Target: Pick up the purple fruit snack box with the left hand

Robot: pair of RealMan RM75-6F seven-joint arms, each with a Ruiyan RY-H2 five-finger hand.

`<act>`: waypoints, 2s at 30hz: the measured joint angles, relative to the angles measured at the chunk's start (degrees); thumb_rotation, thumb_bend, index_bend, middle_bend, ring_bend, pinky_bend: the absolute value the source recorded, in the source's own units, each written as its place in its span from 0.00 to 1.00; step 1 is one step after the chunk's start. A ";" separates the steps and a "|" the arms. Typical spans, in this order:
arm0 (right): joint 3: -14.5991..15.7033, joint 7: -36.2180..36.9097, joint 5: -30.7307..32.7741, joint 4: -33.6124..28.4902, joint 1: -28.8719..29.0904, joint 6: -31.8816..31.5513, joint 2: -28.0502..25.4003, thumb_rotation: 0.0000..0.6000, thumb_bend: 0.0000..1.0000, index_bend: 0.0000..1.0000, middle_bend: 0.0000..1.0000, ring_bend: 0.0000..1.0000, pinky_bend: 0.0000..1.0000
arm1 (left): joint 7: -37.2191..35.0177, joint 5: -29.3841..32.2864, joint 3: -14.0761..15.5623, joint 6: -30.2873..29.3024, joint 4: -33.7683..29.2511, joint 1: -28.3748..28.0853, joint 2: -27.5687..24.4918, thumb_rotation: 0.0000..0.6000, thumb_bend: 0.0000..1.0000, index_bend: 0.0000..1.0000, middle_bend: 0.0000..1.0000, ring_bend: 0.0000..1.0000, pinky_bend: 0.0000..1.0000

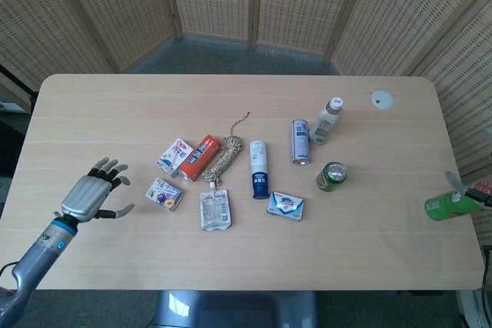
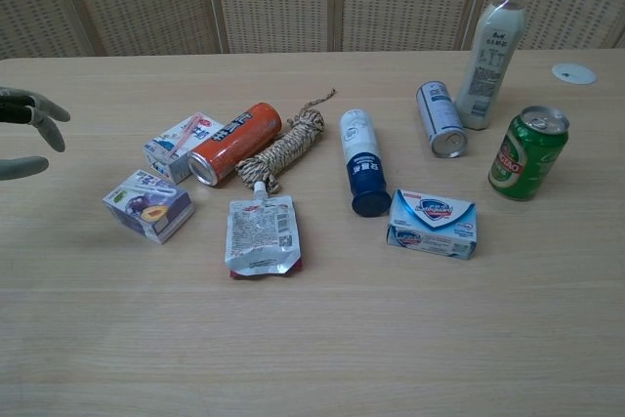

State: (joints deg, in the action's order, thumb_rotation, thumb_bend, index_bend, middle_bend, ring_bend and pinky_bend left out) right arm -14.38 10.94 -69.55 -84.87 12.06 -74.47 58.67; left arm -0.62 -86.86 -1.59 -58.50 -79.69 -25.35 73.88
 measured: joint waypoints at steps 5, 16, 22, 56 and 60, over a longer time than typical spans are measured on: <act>0.03 0.55 0.00 0.23 -0.27 0.00 -0.17 0.36 0.22 0.00 0.02 0.00 0.00 | 0.54 0.54 -0.19 1.31 1.32 -1.39 1.58 0.21 0.28 0.23 0.08 0.00 0.00; -0.11 1.68 -0.12 0.47 -0.66 -0.12 -0.65 0.37 0.23 0.00 0.02 0.00 0.00 | 3.53 1.68 -0.16 5.15 4.38 -4.95 5.46 0.19 0.26 0.14 0.00 0.00 0.00; -0.26 2.29 -0.17 0.56 -1.05 -0.61 -0.92 0.36 0.24 0.00 0.02 0.00 0.00 | 4.69 3.04 -0.02 6.40 4.84 -5.76 6.24 0.60 0.26 0.11 0.00 0.00 0.00; -0.76 4.71 -0.19 -0.09 -3.49 -3.10 -2.58 0.37 0.25 0.00 0.02 0.00 0.00 | 6.93 7.08 0.32 12.62 8.76 -11.09 11.84 0.79 0.26 0.15 0.00 0.00 0.00; -0.80 5.11 -0.20 0.02 -3.79 -3.43 -2.63 0.36 0.25 0.00 0.02 0.00 0.00 | 6.85 6.72 0.64 12.38 8.38 -11.23 11.72 0.79 0.26 0.23 0.00 0.00 0.00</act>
State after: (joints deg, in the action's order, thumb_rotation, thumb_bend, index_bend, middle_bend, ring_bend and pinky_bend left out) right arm -15.19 16.06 -69.76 -84.85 8.27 -77.90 56.04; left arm 6.24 -80.15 -0.94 -46.12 -71.31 -36.58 85.60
